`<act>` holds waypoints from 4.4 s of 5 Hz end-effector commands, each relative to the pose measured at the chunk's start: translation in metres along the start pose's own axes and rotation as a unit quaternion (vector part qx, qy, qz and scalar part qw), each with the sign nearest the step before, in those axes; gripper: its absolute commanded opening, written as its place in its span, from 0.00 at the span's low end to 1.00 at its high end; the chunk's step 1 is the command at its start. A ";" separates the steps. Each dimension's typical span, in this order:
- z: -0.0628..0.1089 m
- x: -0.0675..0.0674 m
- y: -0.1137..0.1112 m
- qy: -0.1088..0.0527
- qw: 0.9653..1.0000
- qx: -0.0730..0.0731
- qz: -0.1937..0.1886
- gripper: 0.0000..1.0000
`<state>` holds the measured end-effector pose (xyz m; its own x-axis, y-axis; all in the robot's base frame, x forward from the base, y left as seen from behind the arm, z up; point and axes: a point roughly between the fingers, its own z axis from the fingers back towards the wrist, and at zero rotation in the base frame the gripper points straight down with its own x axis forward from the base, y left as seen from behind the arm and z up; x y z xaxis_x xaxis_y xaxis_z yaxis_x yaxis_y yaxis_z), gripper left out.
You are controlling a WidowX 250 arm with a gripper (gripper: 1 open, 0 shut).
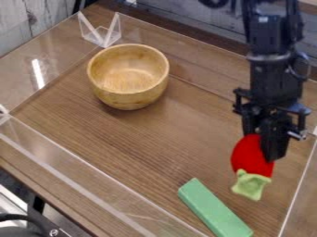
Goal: Move the red object to the right side of the table
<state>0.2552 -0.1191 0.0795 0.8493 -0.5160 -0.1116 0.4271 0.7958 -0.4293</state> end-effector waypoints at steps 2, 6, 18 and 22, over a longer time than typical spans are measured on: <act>0.010 0.000 0.013 -0.016 1.000 0.014 -0.003 0.00; 0.007 -0.008 0.028 -0.028 0.999 0.029 0.010 0.00; -0.010 0.007 0.008 -0.077 0.997 0.009 0.023 0.00; -0.014 0.008 0.013 -0.083 0.996 -0.006 0.040 0.00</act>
<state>0.2587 -0.1184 0.0551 0.9169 -0.3986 -0.0229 0.3489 0.8278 -0.4394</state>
